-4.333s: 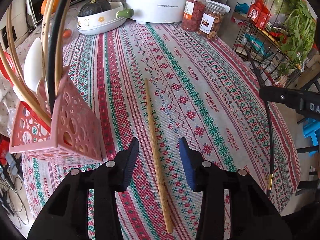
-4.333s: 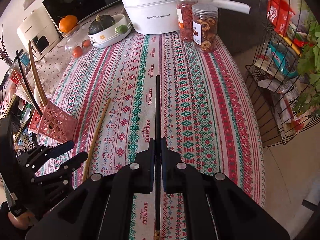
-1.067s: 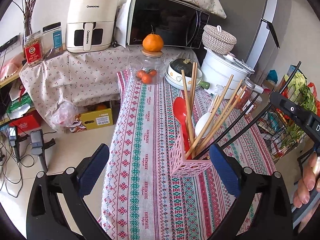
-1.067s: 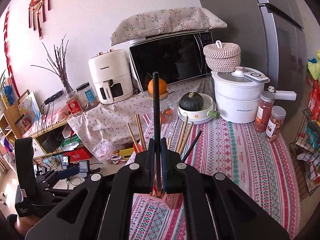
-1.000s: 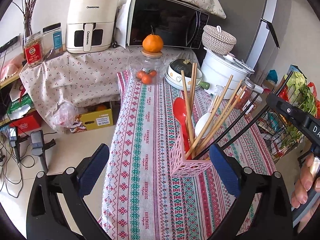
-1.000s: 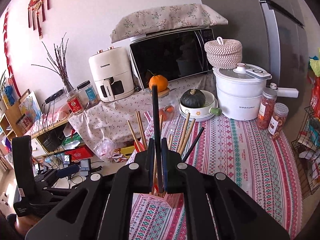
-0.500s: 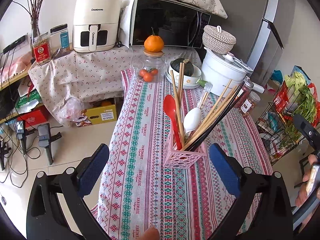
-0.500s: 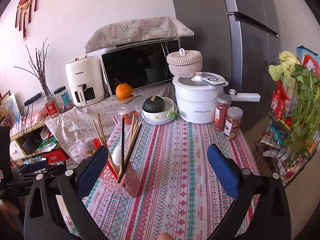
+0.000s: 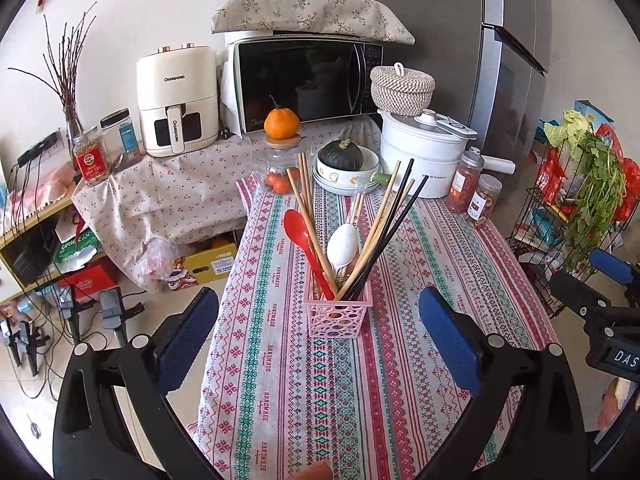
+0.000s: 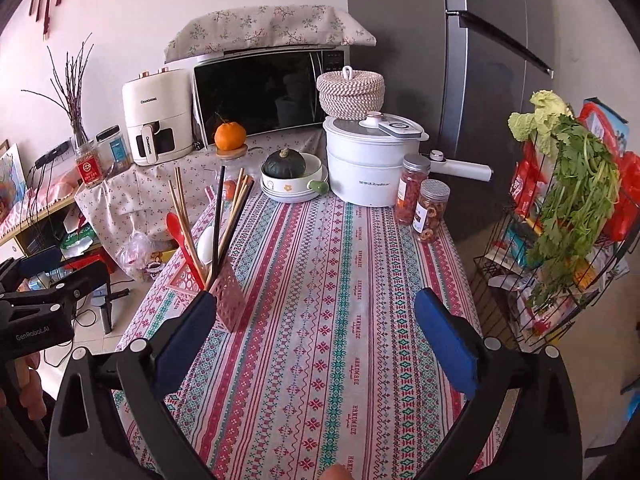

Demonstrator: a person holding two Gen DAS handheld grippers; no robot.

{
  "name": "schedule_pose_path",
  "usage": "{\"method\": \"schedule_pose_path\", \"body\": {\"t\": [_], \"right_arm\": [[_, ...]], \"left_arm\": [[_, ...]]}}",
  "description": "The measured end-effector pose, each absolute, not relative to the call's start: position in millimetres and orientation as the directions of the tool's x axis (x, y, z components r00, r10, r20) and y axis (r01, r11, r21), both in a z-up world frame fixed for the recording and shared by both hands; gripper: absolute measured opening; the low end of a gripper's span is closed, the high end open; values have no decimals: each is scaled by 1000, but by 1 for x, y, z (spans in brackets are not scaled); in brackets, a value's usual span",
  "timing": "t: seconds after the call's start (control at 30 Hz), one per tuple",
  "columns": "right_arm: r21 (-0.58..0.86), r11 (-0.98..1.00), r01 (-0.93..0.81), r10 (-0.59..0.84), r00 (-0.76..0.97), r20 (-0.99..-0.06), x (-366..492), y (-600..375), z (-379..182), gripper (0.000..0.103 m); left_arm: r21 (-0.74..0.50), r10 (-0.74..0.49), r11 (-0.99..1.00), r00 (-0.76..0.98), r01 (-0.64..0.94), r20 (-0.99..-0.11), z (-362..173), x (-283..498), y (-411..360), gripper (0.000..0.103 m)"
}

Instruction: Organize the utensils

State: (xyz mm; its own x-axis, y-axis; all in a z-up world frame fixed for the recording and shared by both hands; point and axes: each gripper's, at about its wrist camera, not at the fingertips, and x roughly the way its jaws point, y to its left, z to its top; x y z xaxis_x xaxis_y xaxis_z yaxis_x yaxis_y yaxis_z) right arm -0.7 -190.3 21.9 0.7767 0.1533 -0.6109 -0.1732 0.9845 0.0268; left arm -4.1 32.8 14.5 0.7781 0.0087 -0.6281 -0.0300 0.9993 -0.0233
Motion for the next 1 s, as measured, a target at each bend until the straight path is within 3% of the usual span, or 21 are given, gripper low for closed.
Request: {"method": "schedule_pose_path", "body": {"t": [1.0], "right_arm": [[60, 989, -137, 145, 774, -616, 6, -195, 17, 97]], "left_arm": [[-21, 0, 1000, 768, -18, -641, 7, -3, 19, 96]]}}
